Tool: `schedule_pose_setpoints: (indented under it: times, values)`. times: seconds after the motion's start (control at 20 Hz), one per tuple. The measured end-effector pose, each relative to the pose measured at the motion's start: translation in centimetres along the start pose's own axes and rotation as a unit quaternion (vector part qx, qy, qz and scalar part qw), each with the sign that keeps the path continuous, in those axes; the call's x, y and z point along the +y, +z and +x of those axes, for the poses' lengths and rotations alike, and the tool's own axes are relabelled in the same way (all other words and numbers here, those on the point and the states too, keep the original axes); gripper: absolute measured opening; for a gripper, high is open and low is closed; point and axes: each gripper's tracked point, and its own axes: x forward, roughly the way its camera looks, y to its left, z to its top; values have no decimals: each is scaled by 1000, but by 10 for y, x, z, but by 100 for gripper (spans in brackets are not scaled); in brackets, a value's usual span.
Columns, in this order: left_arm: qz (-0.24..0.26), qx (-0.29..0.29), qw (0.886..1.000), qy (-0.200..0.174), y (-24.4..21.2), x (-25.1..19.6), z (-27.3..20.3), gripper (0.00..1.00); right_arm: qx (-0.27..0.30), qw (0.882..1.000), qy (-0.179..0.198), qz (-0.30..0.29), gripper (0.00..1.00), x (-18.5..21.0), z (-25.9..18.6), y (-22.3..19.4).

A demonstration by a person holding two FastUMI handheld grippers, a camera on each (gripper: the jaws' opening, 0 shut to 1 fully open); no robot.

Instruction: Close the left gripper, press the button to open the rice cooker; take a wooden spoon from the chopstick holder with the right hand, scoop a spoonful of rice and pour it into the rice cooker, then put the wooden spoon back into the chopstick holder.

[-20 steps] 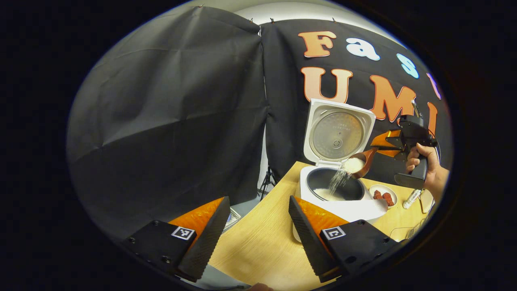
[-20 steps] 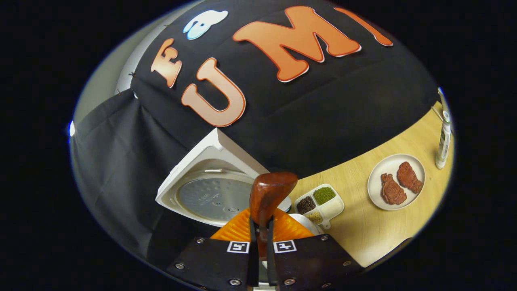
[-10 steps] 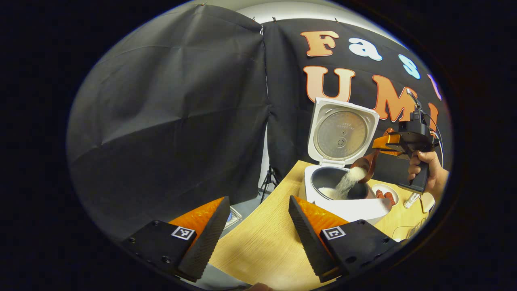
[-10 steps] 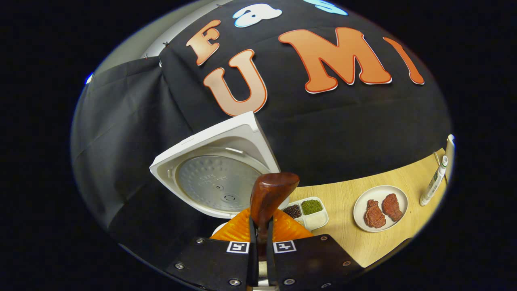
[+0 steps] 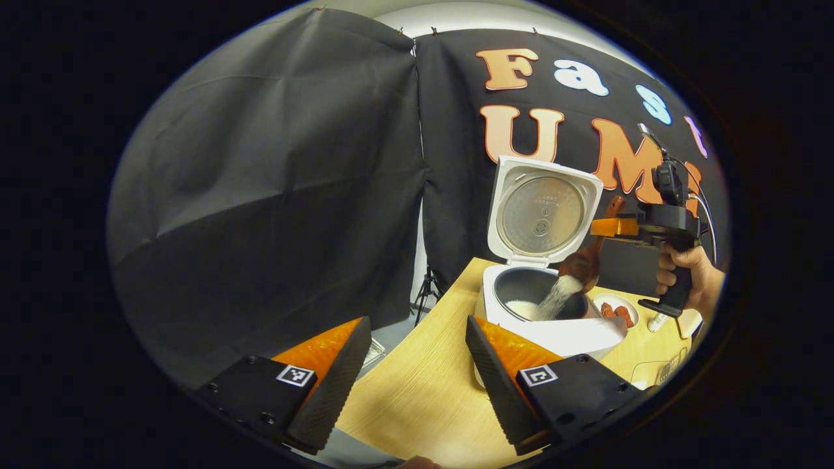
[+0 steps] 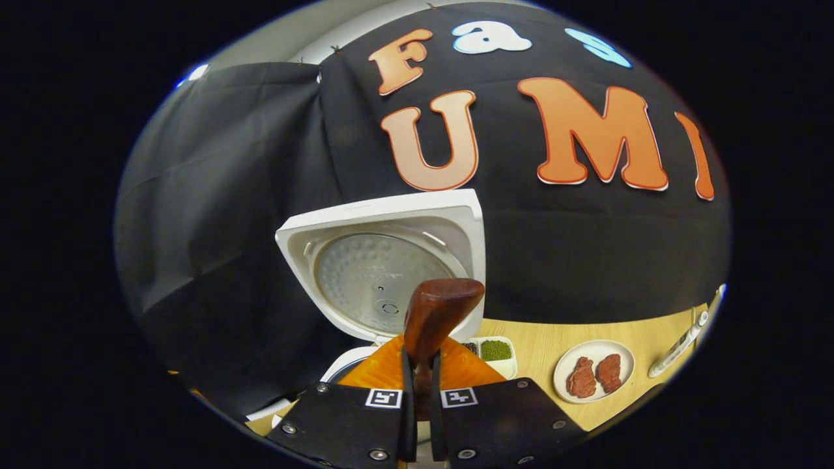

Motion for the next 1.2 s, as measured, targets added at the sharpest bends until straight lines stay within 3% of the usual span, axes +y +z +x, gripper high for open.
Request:
schedule_pose_setpoints:
  times: [0.3,0.7,0.8,1.0,1.2]
  values:
    - [1,1,1000,8,-2,6,-6,99,-5,994,23,-103,7,28,-4,-5]
    - [1,-3,1000,13,-2,4,-15,99,-50,973,31,-223,7,48,-24,8]
    - [6,-8,1000,14,-1,2,-17,99,-53,975,31,-215,7,46,-30,10]
    - [16,-19,1000,17,4,-12,-25,99,-38,990,42,-129,7,29,-48,14]
    - [21,-26,999,2,7,-49,-36,99,-45,996,40,-64,7,-7,-87,27]
